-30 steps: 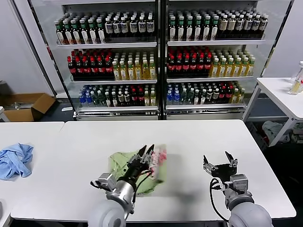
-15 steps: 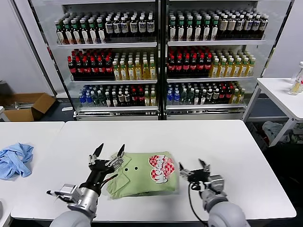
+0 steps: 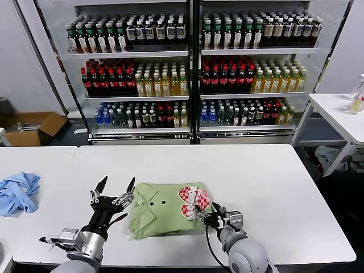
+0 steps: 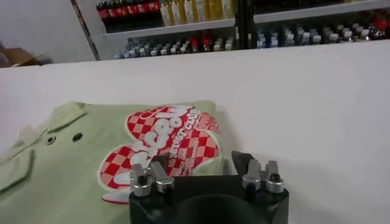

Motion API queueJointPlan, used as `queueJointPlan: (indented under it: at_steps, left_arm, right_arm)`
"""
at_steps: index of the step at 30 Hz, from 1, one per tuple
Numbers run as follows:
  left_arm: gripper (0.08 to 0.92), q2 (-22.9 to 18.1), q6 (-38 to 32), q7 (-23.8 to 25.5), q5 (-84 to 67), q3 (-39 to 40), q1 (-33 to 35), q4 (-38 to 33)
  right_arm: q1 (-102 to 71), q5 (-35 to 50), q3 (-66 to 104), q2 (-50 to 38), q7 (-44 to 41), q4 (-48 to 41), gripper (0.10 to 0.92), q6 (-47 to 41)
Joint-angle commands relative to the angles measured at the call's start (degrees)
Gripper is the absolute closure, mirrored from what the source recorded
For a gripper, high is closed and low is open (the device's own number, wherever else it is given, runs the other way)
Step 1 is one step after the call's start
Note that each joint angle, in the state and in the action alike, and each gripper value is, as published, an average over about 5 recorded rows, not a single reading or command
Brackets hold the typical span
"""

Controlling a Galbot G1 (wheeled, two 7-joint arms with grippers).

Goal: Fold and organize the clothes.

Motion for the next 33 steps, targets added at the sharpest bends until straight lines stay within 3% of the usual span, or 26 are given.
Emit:
queueJointPlan:
  at_steps: [1,6,17,24,29,33]
  left_arm:
    - [0.177,0.39,-0.43,0.11,0.76,-1.33,0.89,0.06]
    - [0.177,1.00,-1.15,0.47,1.40,-1.45,0.78,0.62]
    - [0.177,2.29,-11.40,2.92,19.89,0.32,0.45,4.73]
    - [0.177,1.55,-13.18,2.05,22.91,2.58,-0.09,5.39]
    - [0.177,1.51,-16.54,1.88,28.25,3.40,-0.52,7.34]
    - [0.177,1.14,-17.14,2.64,30.32,4.27,-1.35,8.56]
  right_arm:
    - [1.97,2.95,-1.74,1.05,-1.10,-3.75,0.449,0.05]
    - [1.53,2.38,-1.01,1.06,-1.17,-2.38,0.596,0.13]
    - [-4.54,-4.30,8.95,-6.82,-4.21,11.39,0.890,0.00]
    - [-8.97,-7.00,20.38,-10.63,-9.02,9.20,0.902,0.09]
    - [-6.71,-11.65,19.34,-8.48,-10.20,3.94,0.902,1.59]
    - [-8.05,-12.71,17.78,-7.12,-10.51,4.85,0.901,1.93]
